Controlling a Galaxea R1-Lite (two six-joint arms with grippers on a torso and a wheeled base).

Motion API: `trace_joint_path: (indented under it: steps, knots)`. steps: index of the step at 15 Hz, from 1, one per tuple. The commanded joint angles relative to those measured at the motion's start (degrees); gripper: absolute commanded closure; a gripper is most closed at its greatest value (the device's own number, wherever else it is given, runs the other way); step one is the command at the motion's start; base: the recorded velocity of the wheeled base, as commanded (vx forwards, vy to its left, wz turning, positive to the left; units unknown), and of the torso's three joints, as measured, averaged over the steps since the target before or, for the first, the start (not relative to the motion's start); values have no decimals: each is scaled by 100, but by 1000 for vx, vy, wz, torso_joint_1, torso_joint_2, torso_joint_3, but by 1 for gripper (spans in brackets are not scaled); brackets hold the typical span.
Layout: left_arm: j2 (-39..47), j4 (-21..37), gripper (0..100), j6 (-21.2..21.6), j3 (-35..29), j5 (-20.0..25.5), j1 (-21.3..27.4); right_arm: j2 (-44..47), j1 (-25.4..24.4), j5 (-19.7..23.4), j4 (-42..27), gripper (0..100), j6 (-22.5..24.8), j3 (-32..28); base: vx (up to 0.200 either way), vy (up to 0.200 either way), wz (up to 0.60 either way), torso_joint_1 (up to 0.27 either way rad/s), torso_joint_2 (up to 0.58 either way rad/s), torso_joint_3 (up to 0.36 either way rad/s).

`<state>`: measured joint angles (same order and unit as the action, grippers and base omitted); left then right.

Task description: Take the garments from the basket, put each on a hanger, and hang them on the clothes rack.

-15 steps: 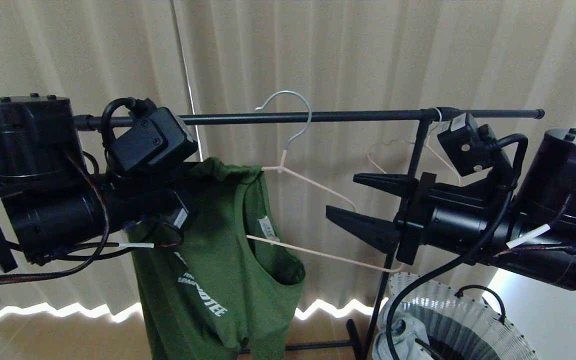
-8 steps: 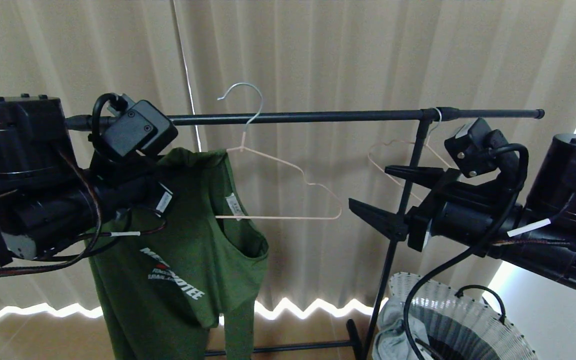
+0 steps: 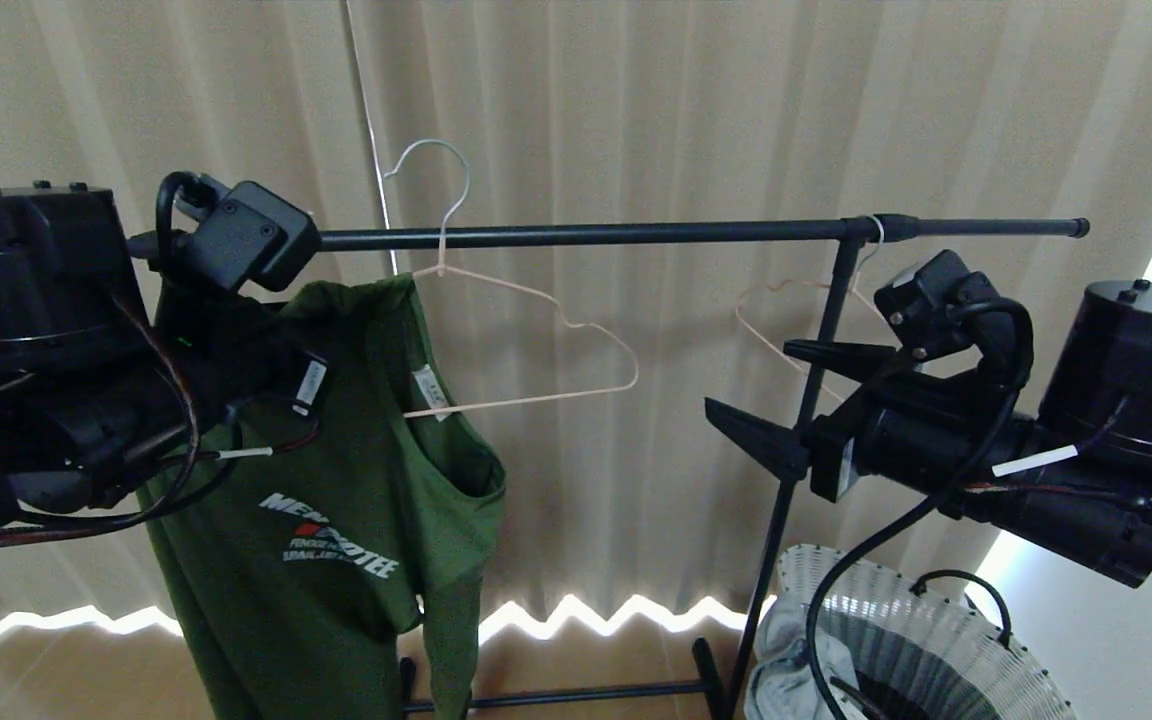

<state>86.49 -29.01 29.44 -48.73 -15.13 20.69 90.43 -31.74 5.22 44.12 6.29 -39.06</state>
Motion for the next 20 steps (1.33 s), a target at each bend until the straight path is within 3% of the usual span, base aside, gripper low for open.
trace_joint_path:
  steps: [1,4,9,20]
  knots:
    - [8,-8,100,-342,-181,-8,85,89,-209,6,9,0,-137,-32,0,0,0,0,0,0]
    - [17,-8,100,-870,-480,36,296,291,-675,-3,18,0,-726,-84,0,0,0,0,0,0]
    - [-27,-17,100,-1292,-708,89,867,950,-816,-153,493,0,-735,-357,0,0,0,0,0,0]
    - [-133,-52,100,-1336,-840,89,1368,1917,-807,-487,677,0,-726,-946,0,0,0,0,0,0]
